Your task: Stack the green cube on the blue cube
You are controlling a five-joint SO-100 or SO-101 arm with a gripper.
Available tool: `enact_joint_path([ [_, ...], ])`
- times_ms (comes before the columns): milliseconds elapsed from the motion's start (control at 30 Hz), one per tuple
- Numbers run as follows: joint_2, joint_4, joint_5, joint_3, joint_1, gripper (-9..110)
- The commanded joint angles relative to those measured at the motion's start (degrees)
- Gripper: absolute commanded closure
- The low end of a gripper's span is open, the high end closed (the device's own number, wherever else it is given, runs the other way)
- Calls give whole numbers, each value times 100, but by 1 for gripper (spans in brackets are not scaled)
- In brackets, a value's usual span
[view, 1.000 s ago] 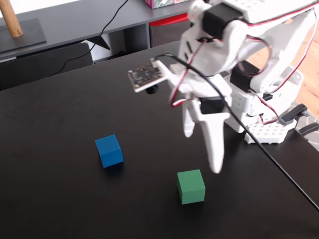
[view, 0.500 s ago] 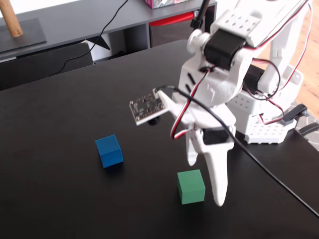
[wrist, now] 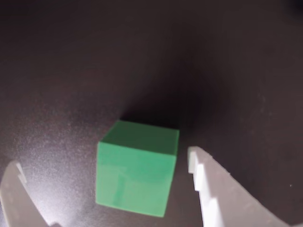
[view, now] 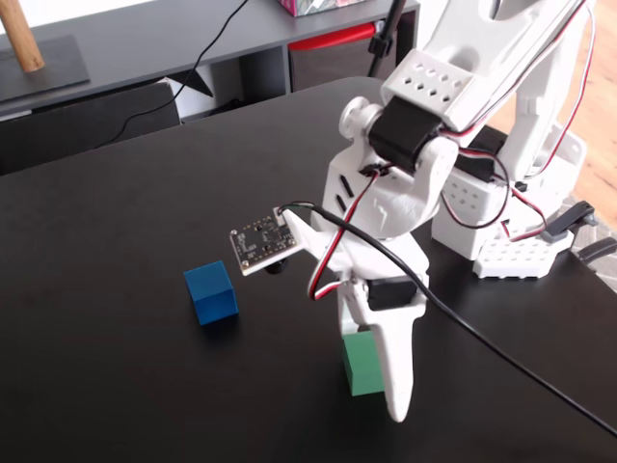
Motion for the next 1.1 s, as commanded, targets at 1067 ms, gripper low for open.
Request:
enact_joint_path([
  [1067, 686, 1327, 167, -1011, -105, 95],
])
